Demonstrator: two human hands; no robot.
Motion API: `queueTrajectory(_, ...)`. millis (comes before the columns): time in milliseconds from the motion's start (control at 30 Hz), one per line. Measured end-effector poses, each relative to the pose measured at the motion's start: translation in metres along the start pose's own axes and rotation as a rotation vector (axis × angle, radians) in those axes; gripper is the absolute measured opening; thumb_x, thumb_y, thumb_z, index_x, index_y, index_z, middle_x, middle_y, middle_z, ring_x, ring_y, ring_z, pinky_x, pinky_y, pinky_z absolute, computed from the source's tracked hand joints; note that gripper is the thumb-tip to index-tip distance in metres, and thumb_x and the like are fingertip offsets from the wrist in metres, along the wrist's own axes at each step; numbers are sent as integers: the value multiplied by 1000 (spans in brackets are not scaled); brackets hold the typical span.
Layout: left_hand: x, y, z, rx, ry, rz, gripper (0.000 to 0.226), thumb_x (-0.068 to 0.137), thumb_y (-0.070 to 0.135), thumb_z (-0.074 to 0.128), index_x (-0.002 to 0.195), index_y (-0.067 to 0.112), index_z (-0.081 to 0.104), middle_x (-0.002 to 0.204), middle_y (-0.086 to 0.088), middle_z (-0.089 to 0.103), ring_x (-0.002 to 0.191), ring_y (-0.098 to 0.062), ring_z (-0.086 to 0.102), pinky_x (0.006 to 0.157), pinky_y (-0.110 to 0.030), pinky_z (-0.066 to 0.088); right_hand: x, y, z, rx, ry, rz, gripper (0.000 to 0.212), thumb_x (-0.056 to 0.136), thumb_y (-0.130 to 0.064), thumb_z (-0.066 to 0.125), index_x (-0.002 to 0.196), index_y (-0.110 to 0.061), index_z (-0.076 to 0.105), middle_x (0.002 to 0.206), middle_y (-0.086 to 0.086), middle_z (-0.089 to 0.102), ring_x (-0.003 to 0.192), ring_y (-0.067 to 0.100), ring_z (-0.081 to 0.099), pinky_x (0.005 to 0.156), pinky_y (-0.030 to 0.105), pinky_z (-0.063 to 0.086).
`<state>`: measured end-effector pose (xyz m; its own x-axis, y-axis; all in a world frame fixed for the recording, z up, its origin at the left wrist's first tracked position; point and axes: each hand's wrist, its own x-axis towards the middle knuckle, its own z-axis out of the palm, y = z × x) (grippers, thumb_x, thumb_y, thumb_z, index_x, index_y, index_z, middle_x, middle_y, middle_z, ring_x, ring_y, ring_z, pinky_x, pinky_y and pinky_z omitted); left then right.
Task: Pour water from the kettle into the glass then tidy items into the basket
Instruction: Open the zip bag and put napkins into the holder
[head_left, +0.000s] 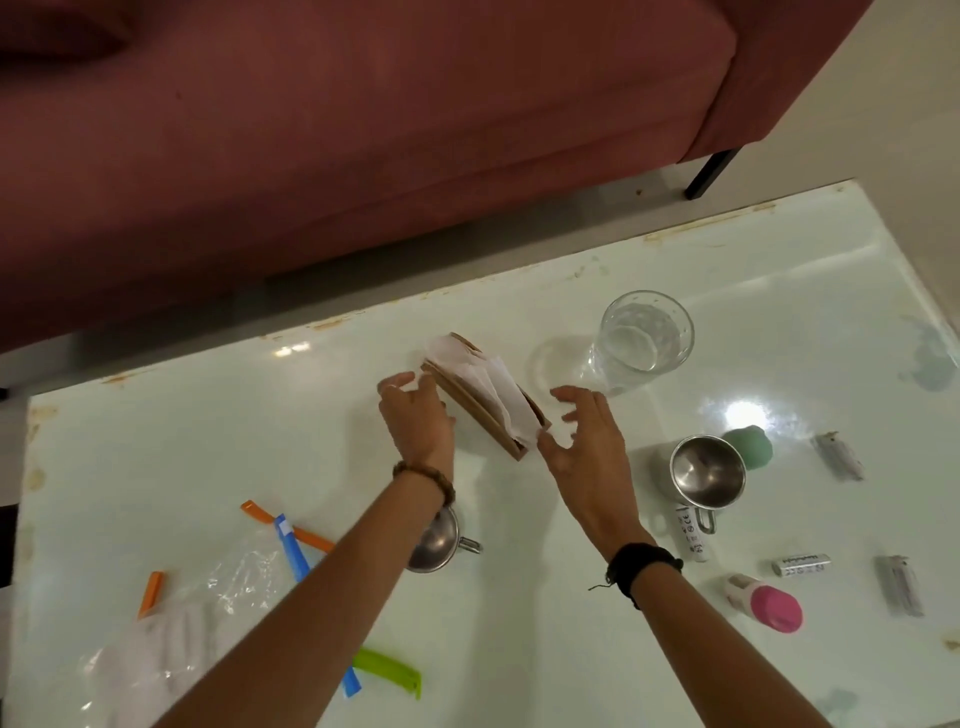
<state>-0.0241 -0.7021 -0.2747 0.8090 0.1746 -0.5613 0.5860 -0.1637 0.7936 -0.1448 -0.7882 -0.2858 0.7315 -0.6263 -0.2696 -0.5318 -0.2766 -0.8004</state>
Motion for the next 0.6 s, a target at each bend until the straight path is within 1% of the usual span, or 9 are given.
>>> queueTrajectory(67,-19,-8,-2,-79,-115,-19,17,93,14,47,109,16,42,95,-3,51,88,-22,55,67,-25,49,5,-1,-2,77,-119,-4,50,88,-14,58,134,-19,41,135,-3,49,122,13,47,90,20,36)
queueTrajectory(133,-33,-15,-7,-79,-281,-10,27,95,19,45,122,16,44,104,-3,57,98,-21,58,76,-26,50,5,-2,-1,165,-227,-11,51,92,-13,53,141,-17,36,141,-5,46,129,10,42,97,9,30)
queueTrajectory(200,-37,-20,-12,-21,-427,52,35,95,28,45,130,23,44,104,7,63,99,-13,61,80,-23,51,1,-3,0,207,-241,-62,44,96,-13,46,139,-18,40,128,-20,52,116,-2,48,88,-4,31)
queueTrajectory(233,-36,-20,-14,6,-468,79,36,95,30,46,131,26,43,101,12,63,97,-7,61,79,-20,51,-1,-3,0,209,-225,-89,41,97,-11,44,137,-19,43,118,-26,54,106,-8,50,83,-5,34)
queueTrajectory(300,-30,-18,-17,52,-520,97,38,95,25,47,133,27,42,96,16,63,92,-1,61,72,-15,54,-3,0,0,189,-205,-121,39,98,-9,40,135,-19,46,111,-19,61,96,-4,56,82,1,42)
queueTrajectory(367,-27,-15,-18,79,-549,76,41,96,19,47,136,23,42,97,11,64,92,-7,62,67,-13,55,-5,3,-1,172,-209,-128,38,100,-10,38,136,-19,45,112,-8,64,98,8,61,84,6,44)
queueTrajectory(467,-31,-16,-20,91,-566,69,41,96,18,46,136,20,44,110,-1,64,102,-20,63,74,-18,56,-8,5,-4,148,-204,-139,37,100,-13,38,136,-18,45,107,-7,65,96,15,65,83,7,45)
queueTrajectory(533,-35,-19,-20,98,-546,83,39,96,19,46,135,19,47,112,-5,64,106,-23,63,81,-24,56,-9,5,-5,133,-212,-135,37,99,-15,41,135,-19,47,108,-2,69,97,19,66,86,19,50)
queueTrajectory(600,-37,-21,-21,124,-511,115,37,96,19,45,133,18,50,107,-4,66,105,-23,64,84,-28,55,-10,5,-5,120,-228,-115,36,99,-17,43,134,-19,49,108,5,72,96,24,67,88,34,52)
